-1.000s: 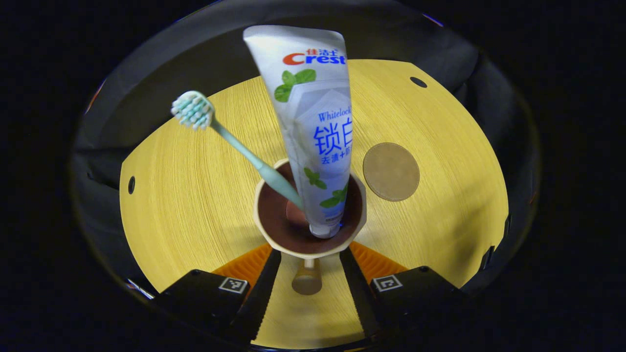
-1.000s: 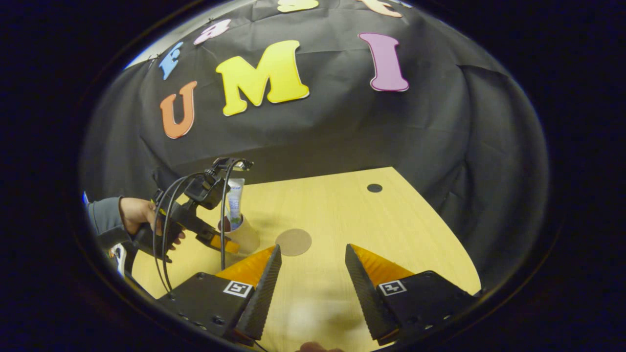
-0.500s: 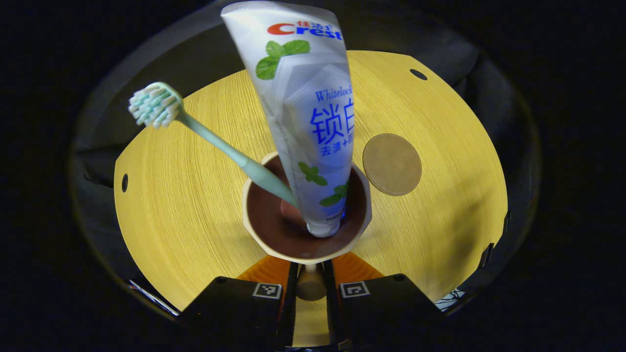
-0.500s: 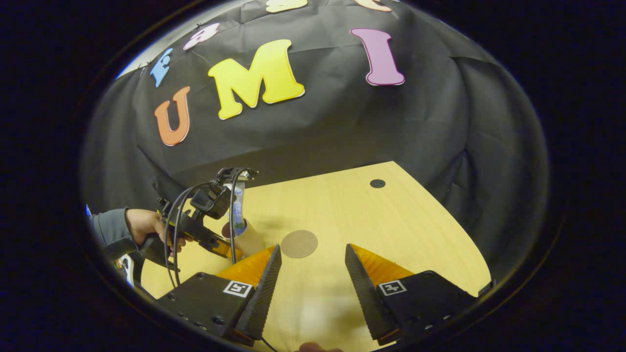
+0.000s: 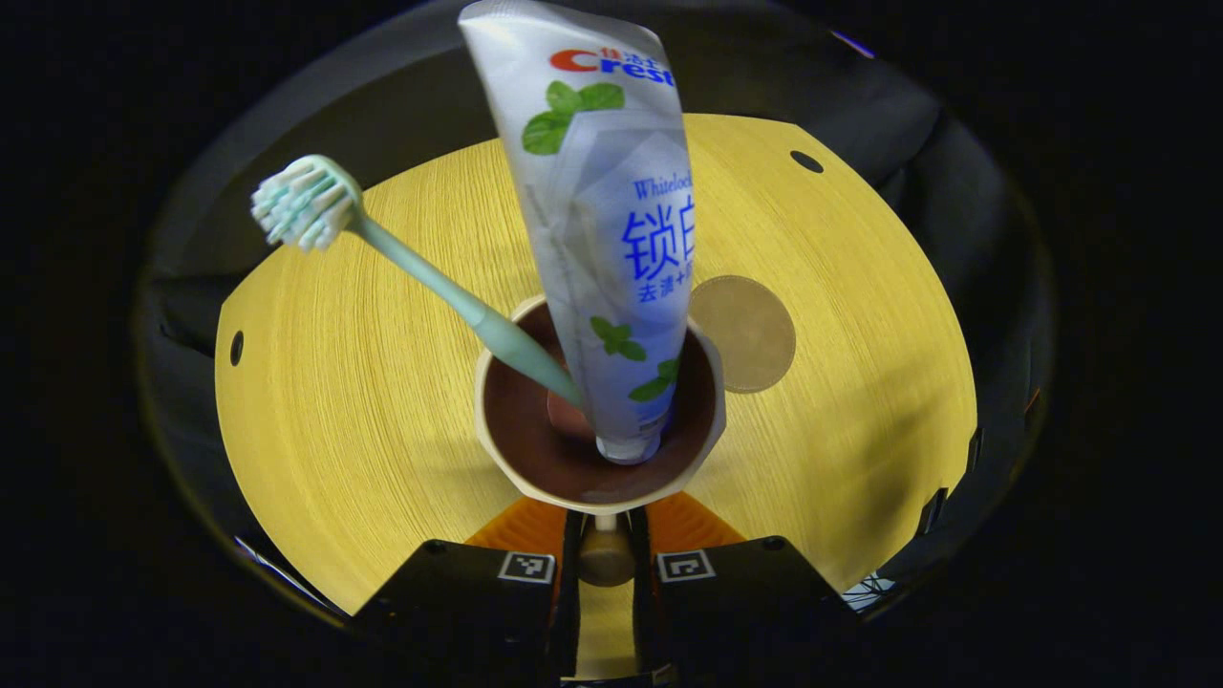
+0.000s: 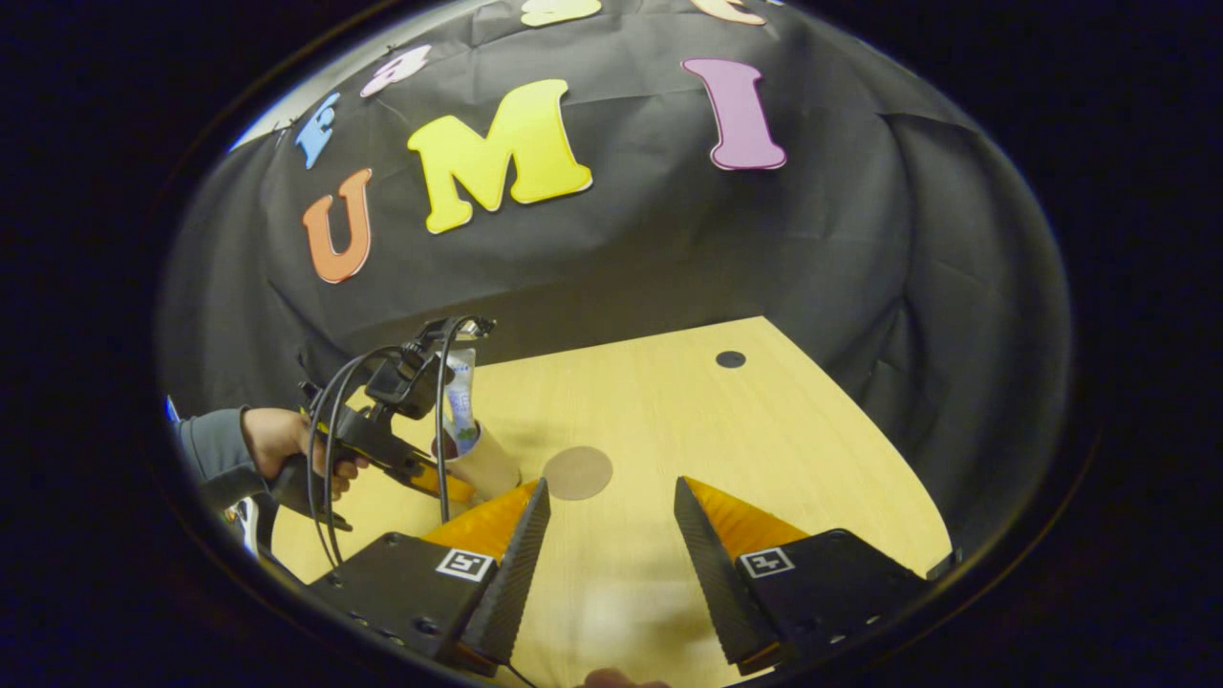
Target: Put the toothbrush and toothpaste on the desktop into the cup, then pick up the cup and place it on the coaster on the desktop.
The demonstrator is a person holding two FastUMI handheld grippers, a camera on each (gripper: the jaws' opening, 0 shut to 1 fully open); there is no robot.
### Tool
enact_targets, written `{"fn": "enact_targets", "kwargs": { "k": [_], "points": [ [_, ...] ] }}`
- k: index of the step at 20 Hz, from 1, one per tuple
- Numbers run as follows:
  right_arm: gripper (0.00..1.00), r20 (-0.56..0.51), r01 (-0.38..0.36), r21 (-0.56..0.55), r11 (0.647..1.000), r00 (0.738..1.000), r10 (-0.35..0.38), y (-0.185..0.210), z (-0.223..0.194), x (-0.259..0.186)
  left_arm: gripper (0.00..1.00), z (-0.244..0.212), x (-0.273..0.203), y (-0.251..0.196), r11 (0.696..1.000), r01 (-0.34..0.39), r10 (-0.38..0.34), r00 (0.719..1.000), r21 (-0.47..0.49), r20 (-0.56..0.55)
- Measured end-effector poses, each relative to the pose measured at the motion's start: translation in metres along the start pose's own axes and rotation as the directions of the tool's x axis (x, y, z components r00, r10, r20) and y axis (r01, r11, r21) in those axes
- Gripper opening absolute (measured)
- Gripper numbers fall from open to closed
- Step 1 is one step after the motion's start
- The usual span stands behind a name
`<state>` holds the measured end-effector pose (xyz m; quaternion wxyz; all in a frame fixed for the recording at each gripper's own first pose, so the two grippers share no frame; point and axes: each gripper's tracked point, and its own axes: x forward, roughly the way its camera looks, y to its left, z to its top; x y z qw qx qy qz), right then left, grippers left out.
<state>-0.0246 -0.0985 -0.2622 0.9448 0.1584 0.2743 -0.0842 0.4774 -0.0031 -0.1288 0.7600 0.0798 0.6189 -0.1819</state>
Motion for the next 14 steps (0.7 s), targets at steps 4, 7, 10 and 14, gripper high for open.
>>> {"fn": "enact_targets", "kwargs": {
  "k": [4,7,10,14],
  "points": [
    [0.75,0.013,0.018,-0.001,1.000,1.000,-0.018,-0.010,0.002,-0.008,0.25,0.001,-0.004,0.001,0.999,0.002,-0.003,0.999,0.054,0.032],
    [0.75,0.015,0.029,0.002,1.000,0.999,-0.029,-0.020,0.002,-0.013,0.25,0.003,0.000,0.005,0.997,0.019,-0.023,0.998,0.080,0.051],
    [0.75,0.005,0.043,0.008,0.999,0.999,-0.044,-0.029,0.000,-0.016,0.25,0.008,0.000,0.002,0.995,0.031,-0.036,0.998,0.099,0.053],
    [0.75,-0.011,0.056,0.002,0.998,0.998,-0.056,-0.038,-0.004,-0.018,0.25,0.008,0.001,-0.001,0.992,0.050,-0.054,0.998,0.116,0.034]
  ]
}}
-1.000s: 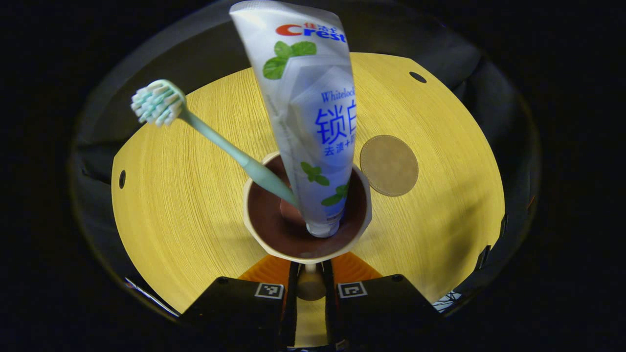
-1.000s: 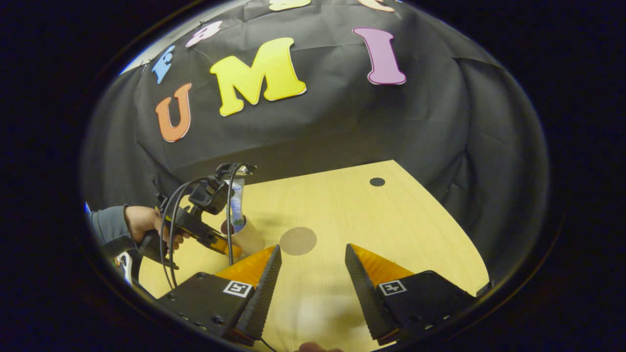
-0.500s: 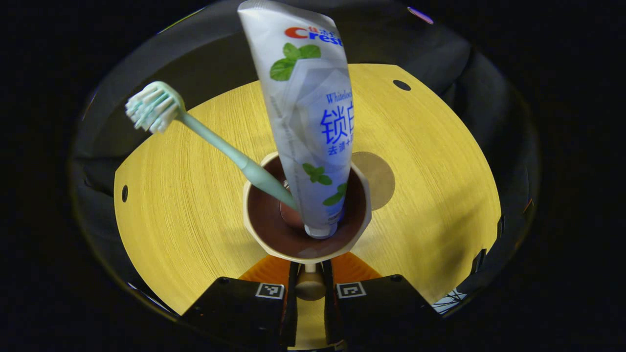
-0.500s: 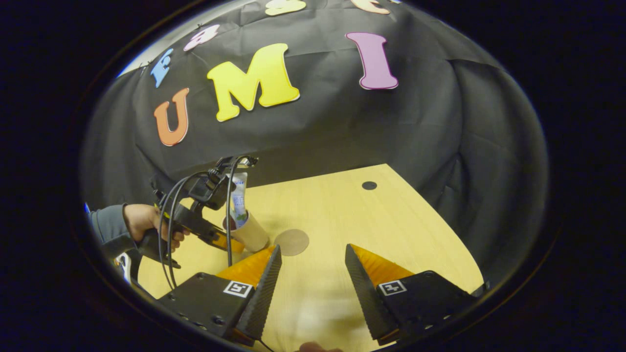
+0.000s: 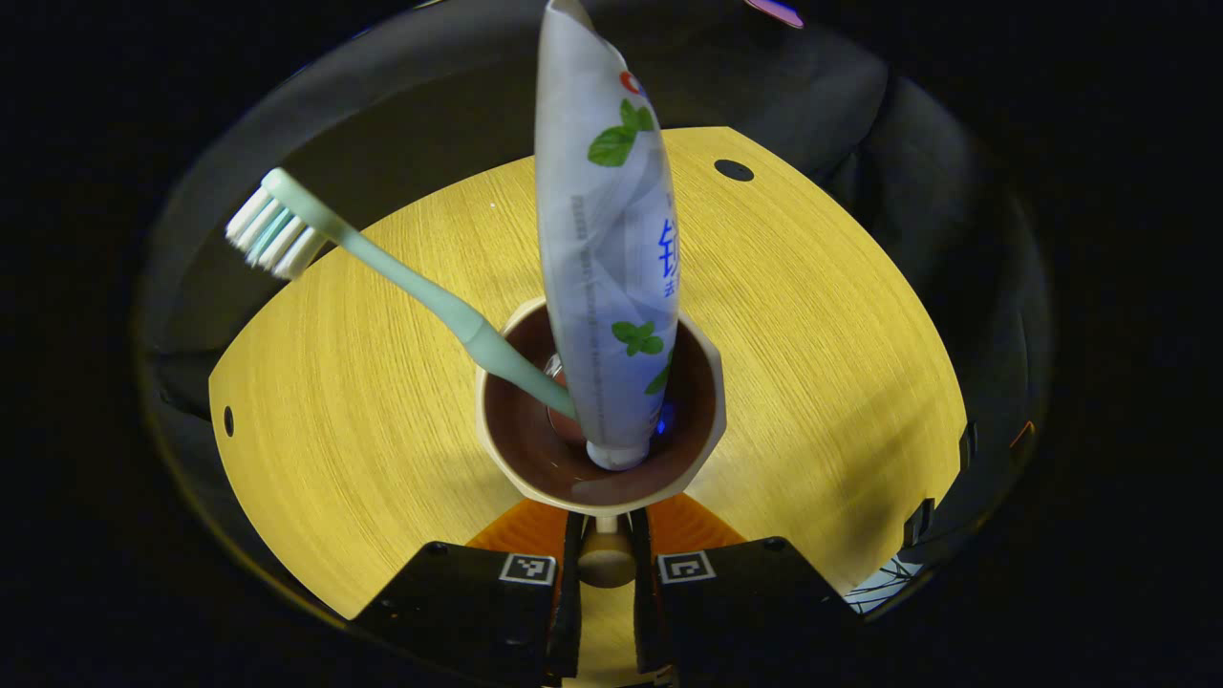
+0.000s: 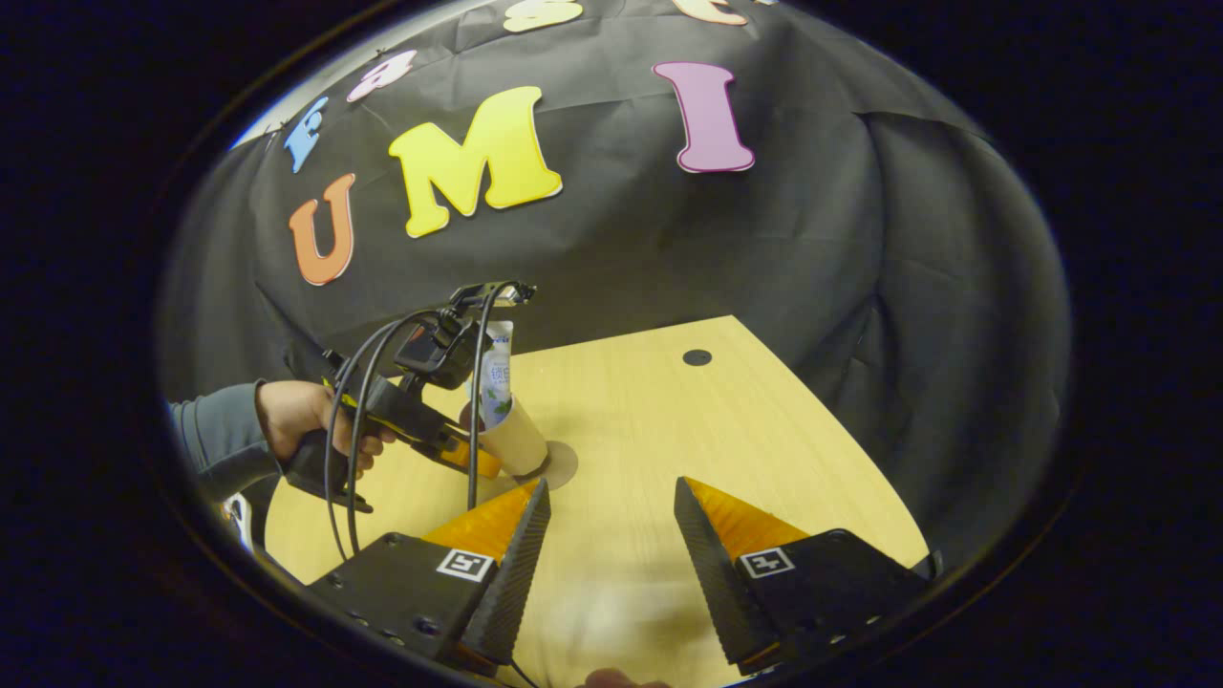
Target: Put the toothbrush and toothpaste on the desktop into the cup, then pick up the cup and place it on the coaster on the desktop.
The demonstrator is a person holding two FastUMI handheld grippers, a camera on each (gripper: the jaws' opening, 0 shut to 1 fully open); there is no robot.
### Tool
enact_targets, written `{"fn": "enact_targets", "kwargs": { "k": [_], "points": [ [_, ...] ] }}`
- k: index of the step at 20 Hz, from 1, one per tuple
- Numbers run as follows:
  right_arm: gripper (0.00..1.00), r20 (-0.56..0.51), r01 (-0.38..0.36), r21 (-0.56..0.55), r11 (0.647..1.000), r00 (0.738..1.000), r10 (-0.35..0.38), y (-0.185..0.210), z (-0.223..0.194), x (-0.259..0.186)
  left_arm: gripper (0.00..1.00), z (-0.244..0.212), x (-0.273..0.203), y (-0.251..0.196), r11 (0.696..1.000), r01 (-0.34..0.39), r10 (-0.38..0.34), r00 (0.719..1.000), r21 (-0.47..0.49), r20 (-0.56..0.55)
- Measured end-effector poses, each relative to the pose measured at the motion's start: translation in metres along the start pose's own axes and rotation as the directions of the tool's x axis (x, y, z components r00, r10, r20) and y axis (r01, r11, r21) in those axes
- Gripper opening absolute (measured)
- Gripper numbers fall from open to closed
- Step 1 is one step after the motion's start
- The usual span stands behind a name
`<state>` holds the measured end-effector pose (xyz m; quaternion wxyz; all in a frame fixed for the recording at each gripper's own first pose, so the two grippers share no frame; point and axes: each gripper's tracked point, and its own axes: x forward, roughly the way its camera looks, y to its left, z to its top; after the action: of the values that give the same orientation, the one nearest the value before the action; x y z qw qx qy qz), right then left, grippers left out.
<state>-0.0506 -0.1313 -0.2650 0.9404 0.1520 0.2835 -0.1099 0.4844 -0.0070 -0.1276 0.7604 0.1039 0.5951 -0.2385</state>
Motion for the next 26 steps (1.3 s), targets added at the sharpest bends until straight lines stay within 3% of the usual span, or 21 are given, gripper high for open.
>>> {"fn": "enact_targets", "kwargs": {
  "k": [9,12,13,14,15,16,17,18,19,21,24,26],
  "points": [
    [0.78,-0.038,0.018,0.009,1.000,0.999,-0.018,-0.012,-0.009,0.004,0.25,-0.005,-0.003,-0.003,0.999,0.012,-0.011,0.998,0.032,-0.057],
    [0.78,-0.035,0.010,0.013,1.000,0.999,-0.010,-0.011,-0.005,0.004,0.30,-0.005,-0.013,-0.004,0.999,-0.001,0.003,1.000,0.035,-0.029],
    [0.75,-0.032,0.010,0.010,1.000,0.999,-0.009,-0.011,-0.003,0.004,0.34,-0.005,-0.018,-0.003,0.999,-0.005,0.006,1.000,0.033,-0.015],
    [0.75,-0.028,0.005,0.006,1.000,1.000,-0.005,-0.011,-0.001,0.003,0.45,-0.005,-0.024,-0.004,1.000,-0.008,0.008,1.000,0.029,-0.003],
    [0.78,-0.024,0.003,0.001,1.000,1.000,-0.003,-0.011,0.001,0.003,0.50,-0.007,-0.031,-0.004,1.000,-0.005,0.005,1.000,0.021,0.007],
    [0.75,-0.019,-0.004,-0.005,1.000,1.000,0.003,-0.010,0.003,0.001,0.45,-0.009,-0.039,-0.005,1.000,-0.001,0.001,1.000,0.012,0.021],
    [0.78,-0.012,-0.006,-0.011,1.000,1.000,0.006,-0.010,0.005,-0.001,0.51,-0.012,-0.048,-0.006,1.000,-0.001,0.001,0.999,0.003,0.035],
    [0.78,-0.007,-0.012,-0.018,1.000,1.000,0.012,-0.009,0.007,-0.002,0.58,-0.013,-0.058,-0.006,1.000,-0.002,0.002,0.998,-0.004,0.057],
    [0.78,-0.004,-0.020,-0.024,0.999,1.000,0.020,-0.007,0.009,-0.003,0.73,-0.014,-0.069,-0.004,1.000,-0.007,0.008,0.996,-0.012,0.085],
    [0.75,0.005,-0.029,-0.039,0.999,1.000,0.029,-0.006,0.011,-0.007,0.94,-0.016,-0.094,-0.003,1.000,-0.012,0.016,0.991,-0.028,0.135],
    [0.75,0.044,-0.054,-0.068,0.996,0.997,0.057,0.001,0.020,-0.017,0.97,-0.021,-0.140,-0.002,0.997,-0.018,0.034,0.973,-0.070,0.228],
    [0.75,0.079,-0.074,-0.106,0.992,0.993,0.083,0.008,0.027,-0.024,0.97,-0.025,-0.174,0.003,0.991,-0.031,0.070,0.947,-0.127,0.315]
  ]
}}
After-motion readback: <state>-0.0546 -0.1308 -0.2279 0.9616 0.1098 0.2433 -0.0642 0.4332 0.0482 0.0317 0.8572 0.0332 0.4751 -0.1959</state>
